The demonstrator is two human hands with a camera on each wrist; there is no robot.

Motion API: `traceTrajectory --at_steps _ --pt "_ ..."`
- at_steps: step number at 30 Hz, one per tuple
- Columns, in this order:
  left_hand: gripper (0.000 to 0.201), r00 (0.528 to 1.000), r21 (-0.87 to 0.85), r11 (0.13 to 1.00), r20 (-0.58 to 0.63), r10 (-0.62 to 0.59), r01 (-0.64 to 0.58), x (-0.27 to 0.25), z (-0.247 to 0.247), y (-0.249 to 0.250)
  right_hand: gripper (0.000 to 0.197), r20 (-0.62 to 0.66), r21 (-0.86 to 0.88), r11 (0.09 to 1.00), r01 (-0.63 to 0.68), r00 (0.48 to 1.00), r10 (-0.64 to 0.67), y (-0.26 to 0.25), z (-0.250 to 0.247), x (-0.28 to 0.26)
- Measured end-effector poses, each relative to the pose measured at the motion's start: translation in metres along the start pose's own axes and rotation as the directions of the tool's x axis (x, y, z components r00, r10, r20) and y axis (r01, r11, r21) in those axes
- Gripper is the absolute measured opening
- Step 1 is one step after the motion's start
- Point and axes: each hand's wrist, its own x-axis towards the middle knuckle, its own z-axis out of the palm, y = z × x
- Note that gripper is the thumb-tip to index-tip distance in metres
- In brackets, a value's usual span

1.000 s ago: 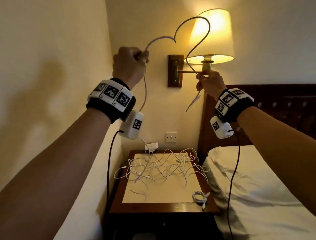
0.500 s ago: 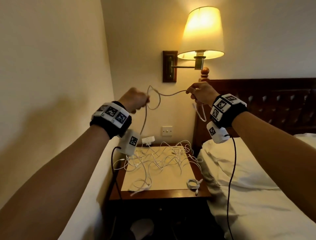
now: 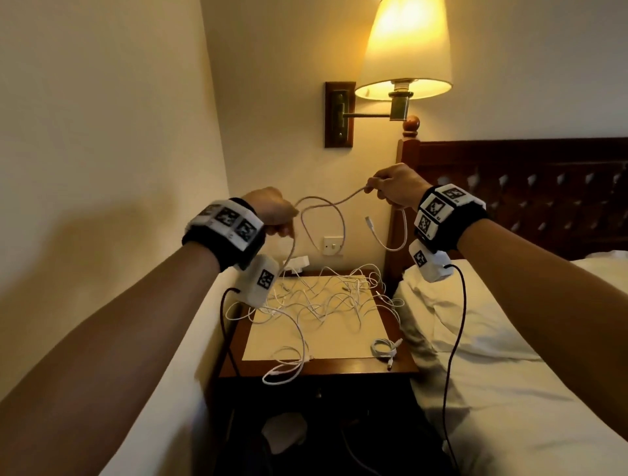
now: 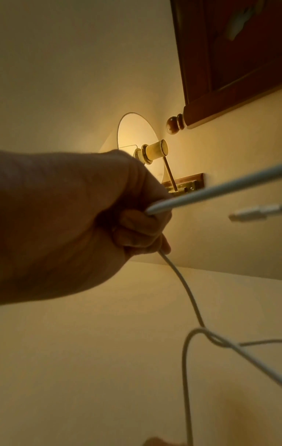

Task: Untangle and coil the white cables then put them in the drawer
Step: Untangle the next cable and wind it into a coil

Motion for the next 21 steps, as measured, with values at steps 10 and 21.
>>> traceTrajectory --at_steps 10,21 --pt "0.053 0.870 -0.052 0.872 -0.117 0.478 -0.486 0.027 0.040 0.013 0.024 0.215 -0.051 0.961 0.273 0.942 -0.256 -0.023 0.015 -0.017" --pt "0.027 0.696 -0.306 0.774 -0.681 0.229 -0.554 0.040 0.005 -0.017 0.033 0.355 0.519 0.853 0.054 0.895 -0.272 0.001 -0.006 -0.029"
